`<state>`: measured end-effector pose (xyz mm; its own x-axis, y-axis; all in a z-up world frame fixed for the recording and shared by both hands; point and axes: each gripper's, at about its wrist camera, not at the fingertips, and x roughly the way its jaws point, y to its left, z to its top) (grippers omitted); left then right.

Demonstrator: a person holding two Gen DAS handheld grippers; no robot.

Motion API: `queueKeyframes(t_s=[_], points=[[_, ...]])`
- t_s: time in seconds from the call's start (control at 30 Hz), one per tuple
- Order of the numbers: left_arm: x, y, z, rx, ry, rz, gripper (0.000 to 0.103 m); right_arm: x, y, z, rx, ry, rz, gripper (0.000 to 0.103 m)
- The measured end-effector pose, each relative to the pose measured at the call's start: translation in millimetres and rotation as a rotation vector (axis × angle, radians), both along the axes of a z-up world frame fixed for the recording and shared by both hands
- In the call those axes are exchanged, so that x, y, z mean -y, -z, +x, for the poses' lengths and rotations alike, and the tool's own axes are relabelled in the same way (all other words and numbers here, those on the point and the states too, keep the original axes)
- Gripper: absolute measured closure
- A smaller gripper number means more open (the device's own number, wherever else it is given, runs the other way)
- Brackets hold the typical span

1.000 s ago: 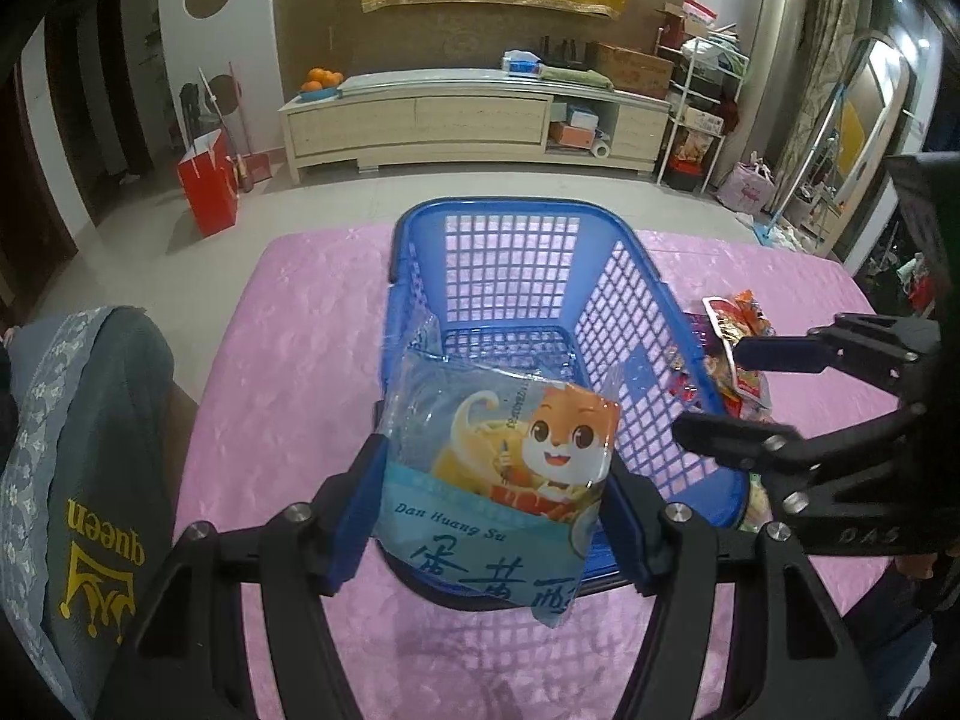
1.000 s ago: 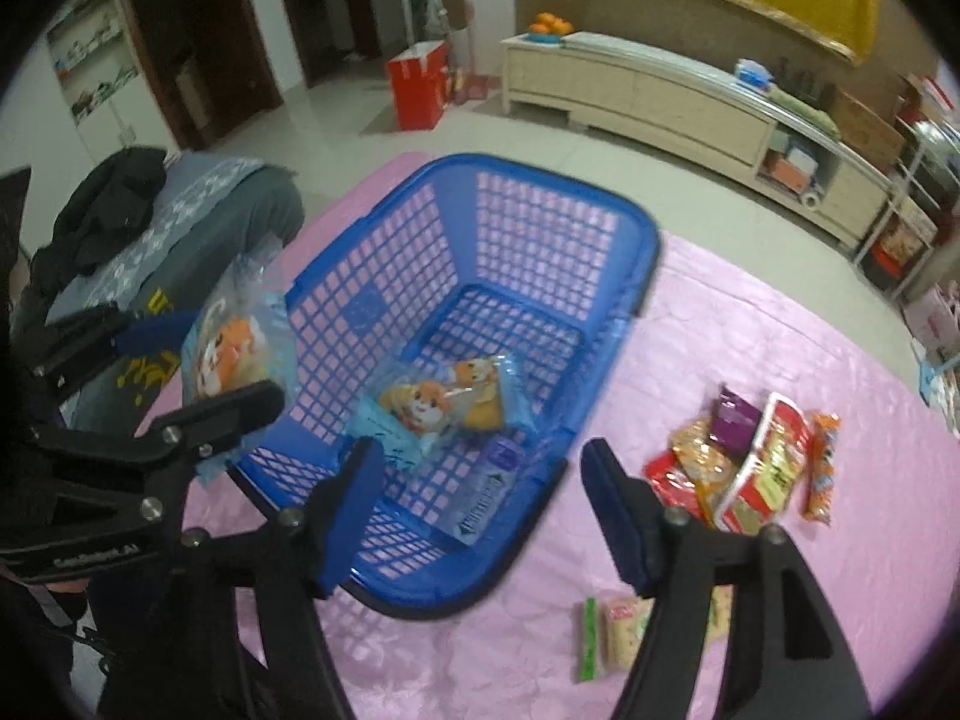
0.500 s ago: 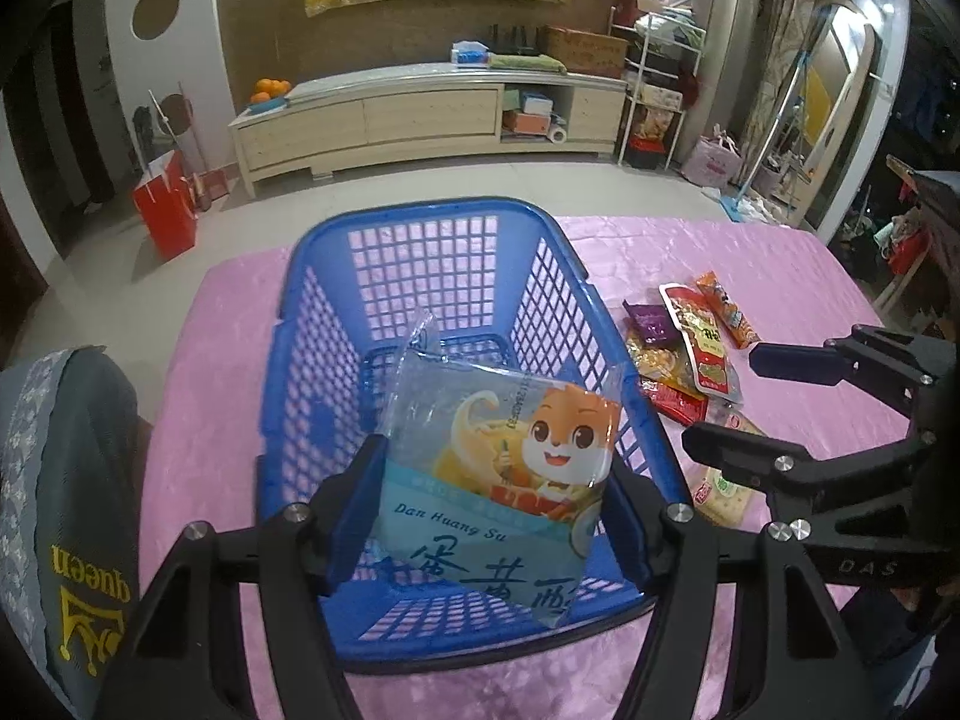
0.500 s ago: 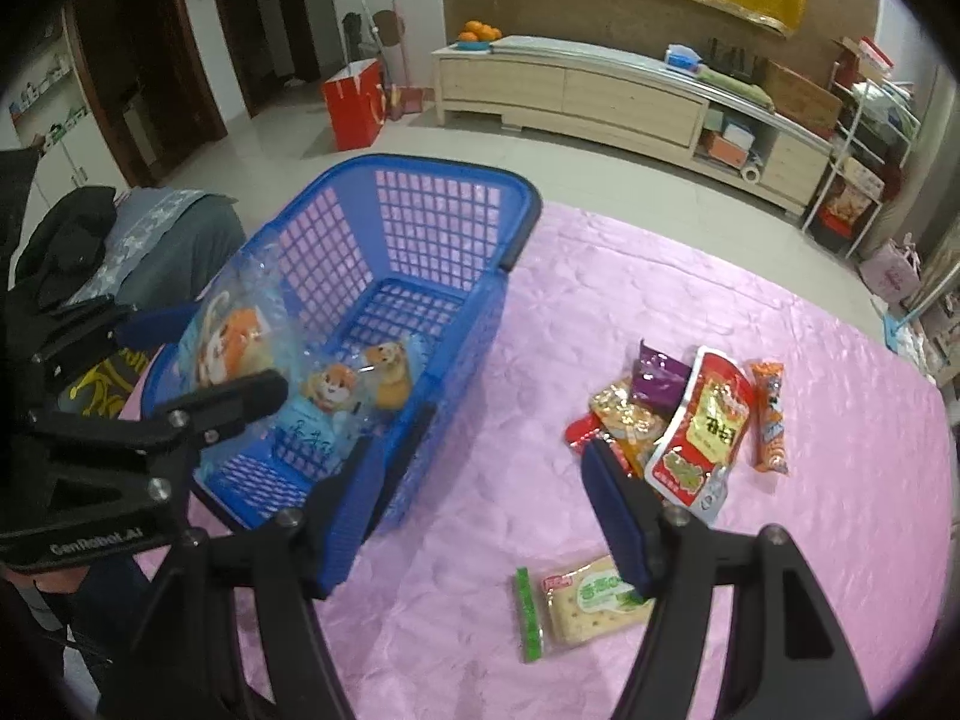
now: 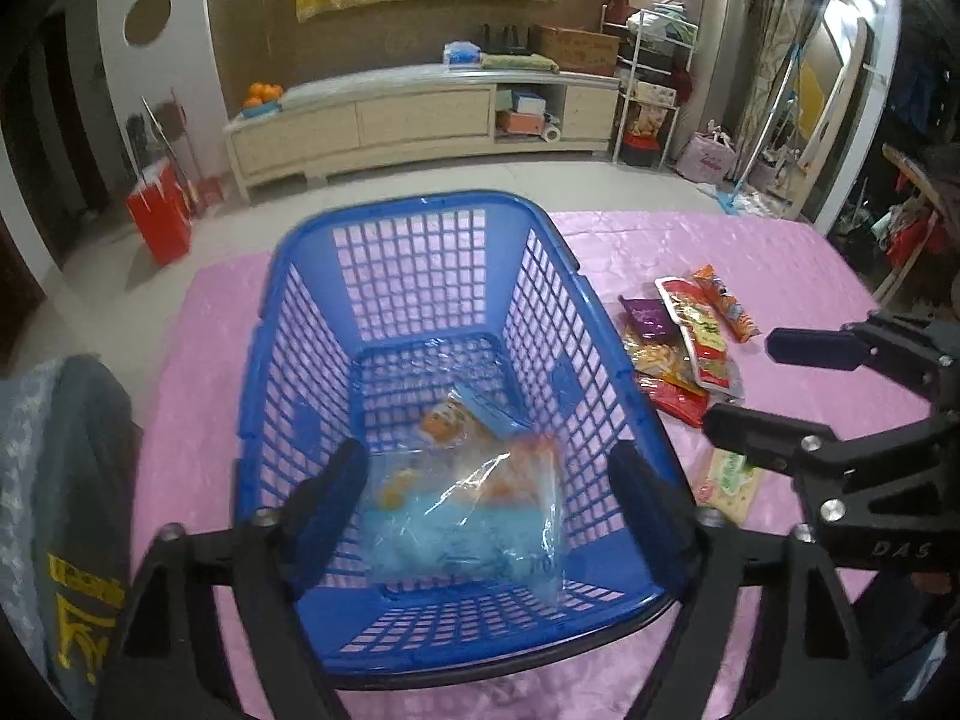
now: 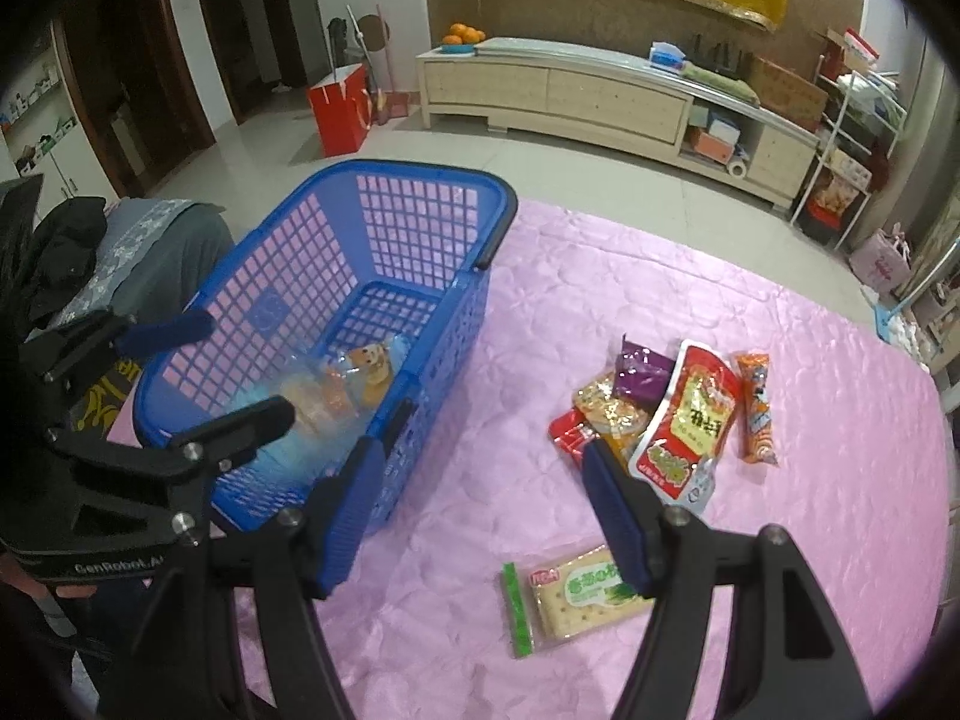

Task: Organize snacks
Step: 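Open the left tool to drop the fox bag into the basket, then move the left tool to the green-label cracker packet and close on it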

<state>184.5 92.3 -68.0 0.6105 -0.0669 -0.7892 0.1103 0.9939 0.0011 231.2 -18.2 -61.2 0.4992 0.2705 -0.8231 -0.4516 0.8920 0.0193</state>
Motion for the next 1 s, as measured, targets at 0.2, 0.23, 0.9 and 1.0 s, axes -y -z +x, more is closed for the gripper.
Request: queueKeyframes(t_s=[0.2,0.23,0.9,1.0], points=[[3,-15,-9,0.012,-0.002,-0.014,0.022,8,-12,-11,0.010,0.001,0.020,0.030],[6,-18,-12,0.017,0.006,-0.009,0.022,12,-15,-14,0.015,0.004,0.025,0.030],[137,-21,-40,0.026,0.266,-0.038,0.021,148,-8,-56,0.005,0.176,0.005,0.030],[160,-5,-38,-0.002,0.317,-0.031,0.021,164,5,-58,-0.003,0.195,-0.017,0.030]])
